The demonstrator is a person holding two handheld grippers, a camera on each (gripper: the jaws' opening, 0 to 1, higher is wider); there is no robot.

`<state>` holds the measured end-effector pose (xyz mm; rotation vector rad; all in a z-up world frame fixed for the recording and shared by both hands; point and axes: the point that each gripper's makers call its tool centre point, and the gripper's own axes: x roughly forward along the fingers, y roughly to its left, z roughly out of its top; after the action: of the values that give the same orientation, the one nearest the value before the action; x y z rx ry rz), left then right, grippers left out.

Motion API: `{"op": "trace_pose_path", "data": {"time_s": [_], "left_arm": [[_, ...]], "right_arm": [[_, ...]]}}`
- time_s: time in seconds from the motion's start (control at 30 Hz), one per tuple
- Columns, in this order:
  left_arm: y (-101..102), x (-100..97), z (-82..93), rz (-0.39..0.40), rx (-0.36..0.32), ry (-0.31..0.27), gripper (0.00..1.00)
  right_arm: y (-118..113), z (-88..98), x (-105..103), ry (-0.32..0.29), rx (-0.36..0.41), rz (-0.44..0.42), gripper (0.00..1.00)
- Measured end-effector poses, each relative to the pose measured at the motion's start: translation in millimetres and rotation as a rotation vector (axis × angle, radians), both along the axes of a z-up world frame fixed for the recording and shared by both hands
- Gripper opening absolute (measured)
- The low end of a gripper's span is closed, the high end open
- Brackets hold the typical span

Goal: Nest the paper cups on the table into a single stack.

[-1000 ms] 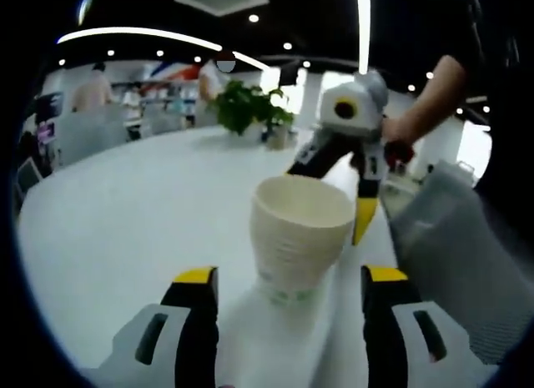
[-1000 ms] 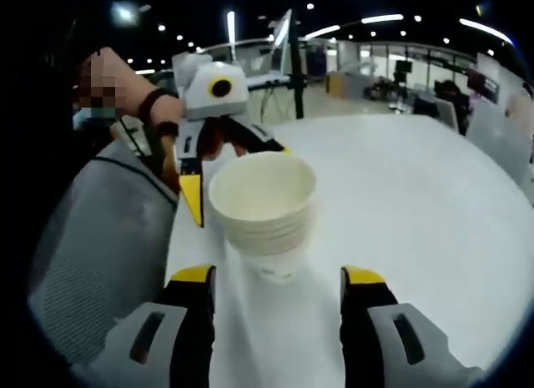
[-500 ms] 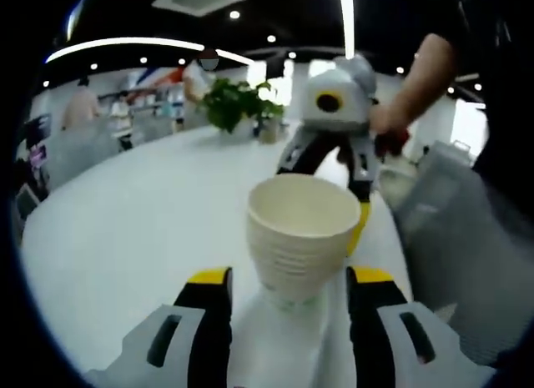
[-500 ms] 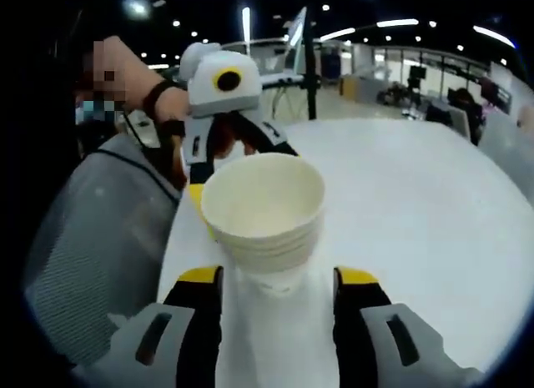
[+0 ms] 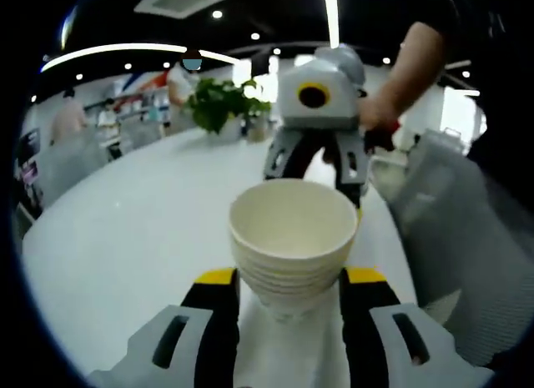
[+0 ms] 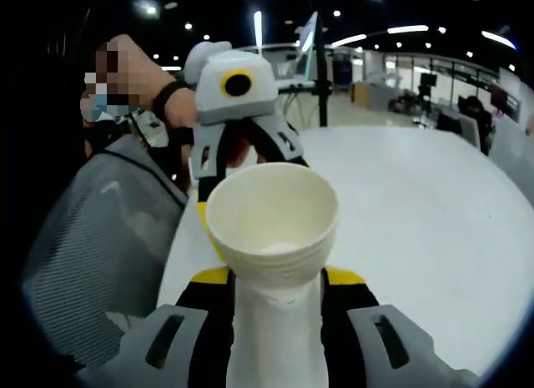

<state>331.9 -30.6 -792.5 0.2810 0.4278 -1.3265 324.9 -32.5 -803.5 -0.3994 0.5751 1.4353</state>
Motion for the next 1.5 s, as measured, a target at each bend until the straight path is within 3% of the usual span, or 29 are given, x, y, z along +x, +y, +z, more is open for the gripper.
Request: {"op": "trace_pose_path", "data": {"time_s": [0.37, 0.63, 0.8, 0.97, 1.33, 1.5], "left_arm": [[-5, 2.5, 7.9, -0.025, -0.02, -0.023, 0.43], [-12, 19.9, 23.4, -0.029, -0.029, -0.023, 0.43], [-19, 46.5, 31.9, -0.028, -0.033, -0.022, 0.42], [-25, 77.7, 41.3, -0.044, -0.021, -0.06, 0.42], [-29, 124.5, 45.5, -0.047, -0.003, -0.097, 0.42], [-30, 147.8, 39.3, -0.041, 0.011, -0.102, 0.42]], "right_arm": [[-2, 2.1, 2, -0.009, 0.004, -0.005, 0.36], [-12, 23.4, 22, -0.051, 0.018, -0.042, 0.36], [-21, 36.8, 50, -0.098, 0.008, -0.071, 0.35], [-27, 46.3, 78, -0.121, 0.017, -0.107, 0.35], [-31, 50.2, 131, -0.166, -0.004, -0.1, 0.35], [-32, 45.7, 150, -0.171, -0.008, -0.108, 0.35]]}}
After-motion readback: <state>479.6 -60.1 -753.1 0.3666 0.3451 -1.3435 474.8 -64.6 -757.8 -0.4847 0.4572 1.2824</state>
